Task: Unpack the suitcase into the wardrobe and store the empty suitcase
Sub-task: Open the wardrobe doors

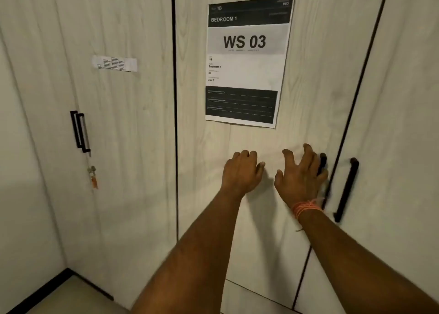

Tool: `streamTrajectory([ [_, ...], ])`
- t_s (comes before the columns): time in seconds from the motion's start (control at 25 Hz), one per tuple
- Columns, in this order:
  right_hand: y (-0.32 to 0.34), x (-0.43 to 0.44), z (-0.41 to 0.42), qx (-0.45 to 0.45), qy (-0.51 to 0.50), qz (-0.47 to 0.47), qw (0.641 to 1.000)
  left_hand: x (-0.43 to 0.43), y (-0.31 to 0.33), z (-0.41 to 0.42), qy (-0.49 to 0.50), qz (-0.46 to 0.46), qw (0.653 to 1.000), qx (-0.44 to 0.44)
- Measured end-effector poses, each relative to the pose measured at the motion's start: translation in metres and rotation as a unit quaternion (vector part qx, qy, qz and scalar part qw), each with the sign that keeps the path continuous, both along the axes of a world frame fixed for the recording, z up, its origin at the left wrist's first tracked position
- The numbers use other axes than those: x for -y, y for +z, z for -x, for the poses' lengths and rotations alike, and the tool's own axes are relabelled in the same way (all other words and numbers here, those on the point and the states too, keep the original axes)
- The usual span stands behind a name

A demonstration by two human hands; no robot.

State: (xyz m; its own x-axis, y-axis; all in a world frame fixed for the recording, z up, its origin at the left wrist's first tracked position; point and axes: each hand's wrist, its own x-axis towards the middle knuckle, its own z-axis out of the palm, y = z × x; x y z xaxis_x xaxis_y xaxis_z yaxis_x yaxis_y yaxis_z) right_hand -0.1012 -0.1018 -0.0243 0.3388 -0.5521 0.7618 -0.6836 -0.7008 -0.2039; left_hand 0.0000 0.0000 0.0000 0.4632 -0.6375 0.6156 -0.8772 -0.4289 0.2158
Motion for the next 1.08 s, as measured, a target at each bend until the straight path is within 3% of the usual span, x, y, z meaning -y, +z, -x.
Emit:
streamTrajectory([
  [0.08,0.000,0.008,0.011,0.039,-0.001,0.009,0.999,0.019,0.002,0.015,-0.057,0.019,0.990,-0.129],
  [0.2,0.000,0.012,0.025,0.109,0.087,0.056,0.989,0.044,0.005,0.037,-0.135,0.027,0.924,-0.357],
  [0.32,0.013,0.007,0.032,0.255,0.111,-0.007,0.961,0.052,0.010,0.045,-0.165,0.065,0.880,-0.440],
  [0.4,0.011,0.007,0.033,0.334,0.119,-0.125,0.926,0.053,0.015,0.051,-0.177,0.098,0.859,-0.470],
  [0.48,0.008,0.011,0.036,0.338,0.133,-0.240,0.900,0.054,0.020,0.059,-0.191,0.122,0.841,-0.490],
  [0.56,0.007,0.014,0.045,0.294,0.148,-0.291,0.898,0.053,0.023,0.070,-0.202,0.127,0.832,-0.500],
  [0.72,0.012,0.005,0.068,0.248,0.178,-0.313,0.899,0.043,0.024,0.094,-0.212,0.115,0.865,-0.441],
  [1.0,-0.009,-0.079,0.103,0.260,0.257,-0.168,0.916,-0.015,0.030,0.132,-0.151,0.166,0.918,-0.326],
  [1.08,-0.016,-0.100,0.104,0.233,0.238,-0.087,0.939,-0.037,0.032,0.129,-0.136,0.170,0.925,-0.310],
])
